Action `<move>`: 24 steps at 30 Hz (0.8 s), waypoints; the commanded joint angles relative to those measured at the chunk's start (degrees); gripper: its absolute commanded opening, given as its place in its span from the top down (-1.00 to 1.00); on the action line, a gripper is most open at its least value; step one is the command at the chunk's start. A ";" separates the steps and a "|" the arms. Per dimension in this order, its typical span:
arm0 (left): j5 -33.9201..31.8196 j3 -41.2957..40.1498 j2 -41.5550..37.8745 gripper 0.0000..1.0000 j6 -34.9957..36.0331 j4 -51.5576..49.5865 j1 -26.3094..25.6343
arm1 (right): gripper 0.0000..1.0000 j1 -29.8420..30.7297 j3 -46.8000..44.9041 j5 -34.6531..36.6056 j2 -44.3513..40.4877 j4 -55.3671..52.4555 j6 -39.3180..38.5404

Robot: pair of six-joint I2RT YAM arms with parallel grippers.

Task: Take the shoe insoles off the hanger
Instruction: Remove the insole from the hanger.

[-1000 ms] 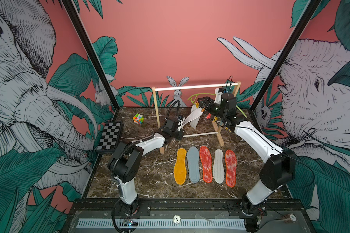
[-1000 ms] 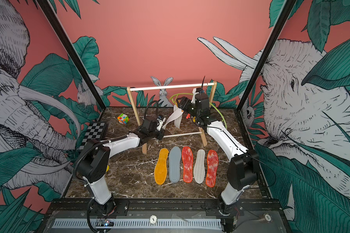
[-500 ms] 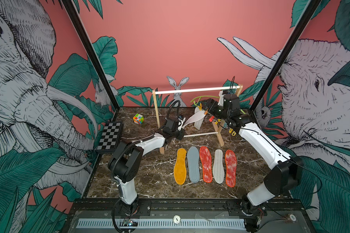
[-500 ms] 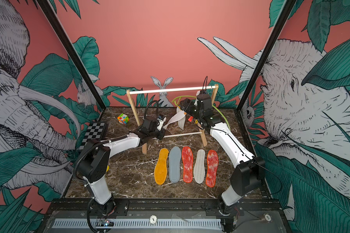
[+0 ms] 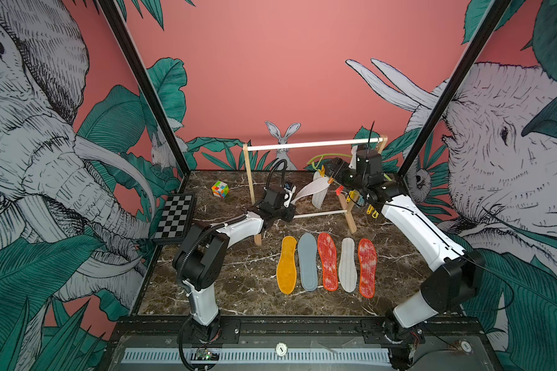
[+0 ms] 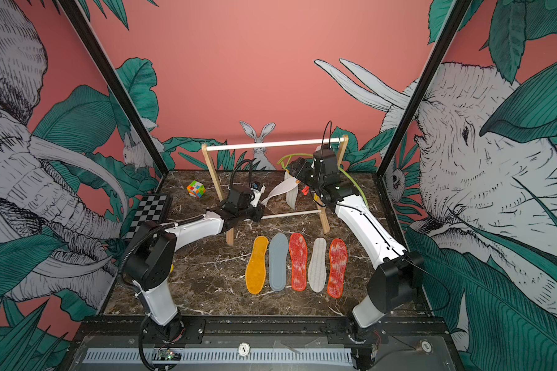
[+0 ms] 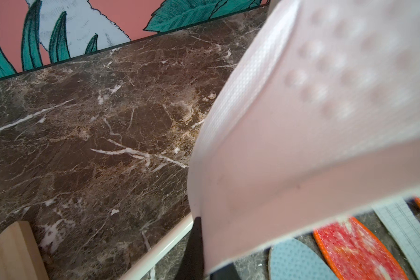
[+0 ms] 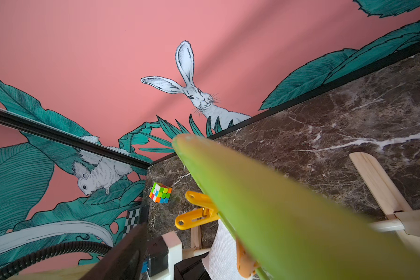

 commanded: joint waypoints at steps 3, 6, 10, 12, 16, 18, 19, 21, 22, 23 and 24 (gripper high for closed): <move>-1.97 -0.93 0.84 1.00 -1.80 -3.36 1.04 | -0.60 -1.68 0.99 2.03 -3.41 1.38 3.56; -2.01 -1.50 0.81 1.00 -2.48 -2.50 1.04 | -0.51 -1.41 0.25 2.87 -4.60 1.38 4.07; -1.61 -1.67 1.08 1.00 -3.18 -1.84 1.04 | -0.51 -1.32 -1.91 4.80 -6.56 1.76 4.16; -1.61 -1.75 1.18 1.00 -3.39 -1.71 1.04 | -0.55 -1.28 -2.29 4.90 -7.02 1.44 4.16; -1.51 -1.67 1.37 1.00 -3.74 -1.65 1.04 | -0.59 -1.28 -2.96 5.05 -7.51 1.44 4.77; -1.40 -1.67 1.37 1.00 -3.80 -1.65 1.04 | -0.62 -1.29 -3.10 5.90 -7.59 0.71 5.11; -1.39 -1.67 1.36 1.00 -3.73 -1.72 1.12 | -0.62 -1.28 -3.03 6.56 -7.52 -0.09 5.13; -1.37 -1.67 1.32 1.00 -3.71 -1.82 1.04 | -0.62 -1.28 -2.96 7.47 -7.17 -1.04 5.04; -1.34 -1.67 1.19 1.00 -3.61 -1.78 1.04 | -0.62 -1.36 -2.98 7.60 -6.91 -1.03 5.04; -1.41 -1.67 1.20 1.00 -3.56 -1.84 1.07 | -0.61 -1.41 -2.81 7.77 -6.47 -1.19 4.89; -1.35 -1.67 1.18 1.00 -3.45 -1.98 1.04 | -0.61 -1.37 -2.51 7.94 -5.84 -1.57 4.57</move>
